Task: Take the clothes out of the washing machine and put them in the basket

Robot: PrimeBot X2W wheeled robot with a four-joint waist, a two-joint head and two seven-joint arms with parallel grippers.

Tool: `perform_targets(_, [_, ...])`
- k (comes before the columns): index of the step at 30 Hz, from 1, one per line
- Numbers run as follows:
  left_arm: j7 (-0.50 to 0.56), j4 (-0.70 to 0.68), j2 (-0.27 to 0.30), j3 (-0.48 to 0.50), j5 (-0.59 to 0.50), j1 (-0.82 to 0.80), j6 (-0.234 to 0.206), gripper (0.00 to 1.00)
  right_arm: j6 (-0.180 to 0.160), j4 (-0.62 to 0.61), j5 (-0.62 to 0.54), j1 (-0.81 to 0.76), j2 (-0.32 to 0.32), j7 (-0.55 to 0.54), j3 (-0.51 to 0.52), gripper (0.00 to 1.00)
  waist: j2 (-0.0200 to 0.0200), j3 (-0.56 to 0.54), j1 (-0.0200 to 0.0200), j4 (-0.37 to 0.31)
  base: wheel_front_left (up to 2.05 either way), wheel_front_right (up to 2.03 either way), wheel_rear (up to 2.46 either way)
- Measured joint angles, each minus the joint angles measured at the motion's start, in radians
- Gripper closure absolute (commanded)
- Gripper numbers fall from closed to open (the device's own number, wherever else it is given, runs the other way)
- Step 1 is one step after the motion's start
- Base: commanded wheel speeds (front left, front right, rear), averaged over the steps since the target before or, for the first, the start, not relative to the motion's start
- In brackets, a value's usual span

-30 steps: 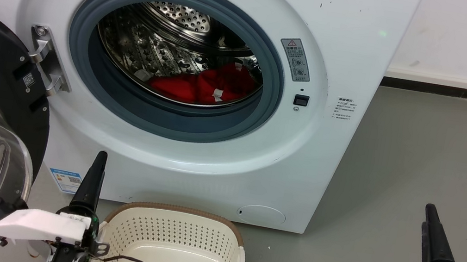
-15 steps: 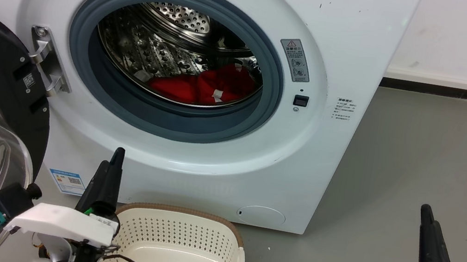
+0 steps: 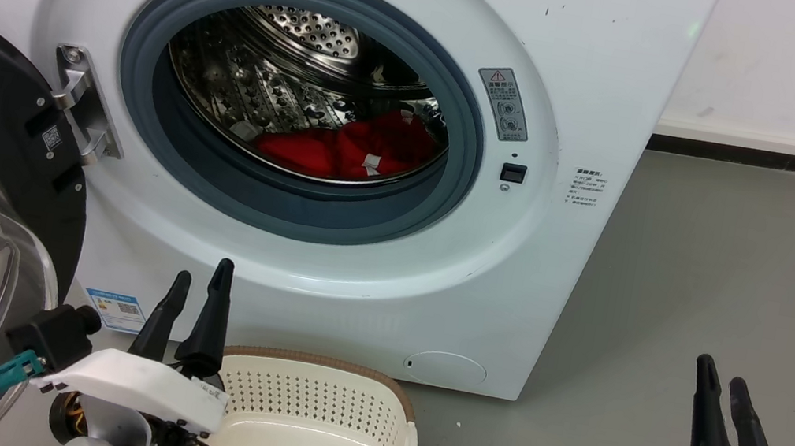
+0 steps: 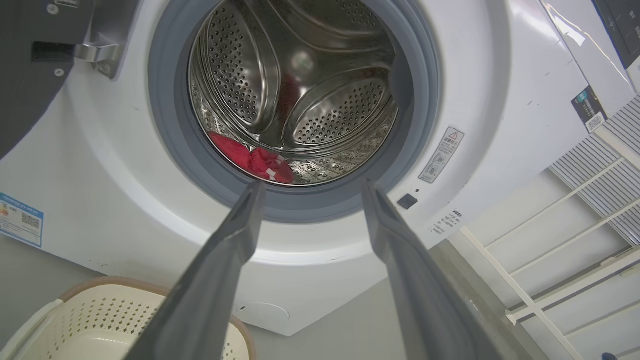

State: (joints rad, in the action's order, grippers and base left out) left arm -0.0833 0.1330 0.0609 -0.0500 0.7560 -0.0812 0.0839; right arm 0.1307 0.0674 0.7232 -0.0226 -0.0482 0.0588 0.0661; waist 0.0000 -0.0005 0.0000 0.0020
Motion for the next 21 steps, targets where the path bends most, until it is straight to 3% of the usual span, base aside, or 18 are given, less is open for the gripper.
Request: perform_targets(21, [-0.061,0.016,0.021,-0.049,-0.24,0.001,-0.04,0.0,0.0,-0.047,-0.293,-0.04,0.0,0.015,-0.018,0.0,0.0,-0.004,0.0,0.002,0.0,0.0,0.0])
